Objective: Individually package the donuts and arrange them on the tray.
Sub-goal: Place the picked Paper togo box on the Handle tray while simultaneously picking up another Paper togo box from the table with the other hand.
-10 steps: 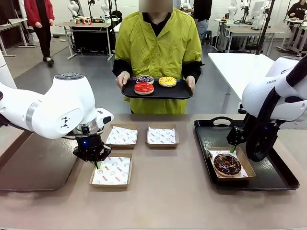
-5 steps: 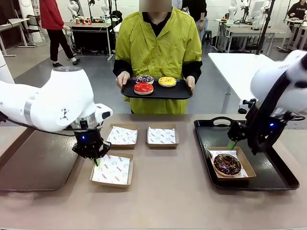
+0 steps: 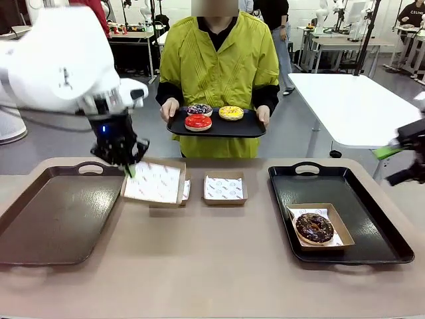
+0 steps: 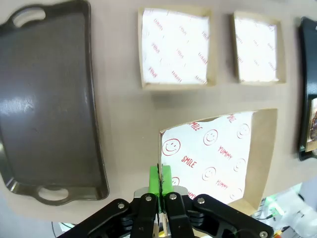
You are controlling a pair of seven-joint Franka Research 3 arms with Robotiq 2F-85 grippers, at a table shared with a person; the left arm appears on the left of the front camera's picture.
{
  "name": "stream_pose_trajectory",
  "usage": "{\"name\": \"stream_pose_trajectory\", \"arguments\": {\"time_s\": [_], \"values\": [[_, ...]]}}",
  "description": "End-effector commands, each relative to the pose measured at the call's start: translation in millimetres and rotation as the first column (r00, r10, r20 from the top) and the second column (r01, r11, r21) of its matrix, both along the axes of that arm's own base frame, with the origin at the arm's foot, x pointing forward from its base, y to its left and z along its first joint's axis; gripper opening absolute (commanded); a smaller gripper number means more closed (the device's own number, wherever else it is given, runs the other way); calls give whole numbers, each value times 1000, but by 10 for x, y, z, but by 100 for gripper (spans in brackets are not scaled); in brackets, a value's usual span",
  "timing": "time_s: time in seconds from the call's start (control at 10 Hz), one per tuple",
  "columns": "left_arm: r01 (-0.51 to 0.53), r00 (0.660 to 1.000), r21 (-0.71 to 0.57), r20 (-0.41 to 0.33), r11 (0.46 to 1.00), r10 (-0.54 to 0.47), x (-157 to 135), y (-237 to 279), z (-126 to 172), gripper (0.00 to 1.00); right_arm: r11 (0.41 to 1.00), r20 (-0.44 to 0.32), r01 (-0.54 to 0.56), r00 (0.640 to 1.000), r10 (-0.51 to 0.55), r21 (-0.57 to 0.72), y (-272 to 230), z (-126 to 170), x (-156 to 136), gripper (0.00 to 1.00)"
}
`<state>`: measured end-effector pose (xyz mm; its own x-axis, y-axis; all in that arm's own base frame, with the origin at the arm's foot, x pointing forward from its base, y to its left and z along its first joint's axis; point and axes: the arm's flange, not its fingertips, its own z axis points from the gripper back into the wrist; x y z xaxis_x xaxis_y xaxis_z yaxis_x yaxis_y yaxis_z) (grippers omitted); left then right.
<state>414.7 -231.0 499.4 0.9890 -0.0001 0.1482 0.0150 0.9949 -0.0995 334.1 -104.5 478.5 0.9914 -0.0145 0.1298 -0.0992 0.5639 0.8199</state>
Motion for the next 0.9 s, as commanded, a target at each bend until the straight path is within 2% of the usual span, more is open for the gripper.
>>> {"name": "stream_pose_trajectory", "arguments": {"time_s": [0.0,0.3,0.6,0.7,0.8], "values": [[3,1000,6,-5,1000,-3,345,-62,180,0,988,-36,37,999,-32,151,-412,-323,65,100],[37,999,30,-14,999,-37,767,-148,430,0,956,-19,88,996,-86,281,-806,-757,-265,100],[62,997,49,-48,997,-60,1160,-174,386,0,940,7,108,993,-116,324,-924,-968,-450,100],[72,996,40,-55,997,-69,1220,-174,351,0,943,20,103,993,-115,316,-902,-961,-455,100],[31,999,38,-31,999,-30,1018,-160,332,0,959,59,102,991,-121,263,-774,-896,-360,100]]}}
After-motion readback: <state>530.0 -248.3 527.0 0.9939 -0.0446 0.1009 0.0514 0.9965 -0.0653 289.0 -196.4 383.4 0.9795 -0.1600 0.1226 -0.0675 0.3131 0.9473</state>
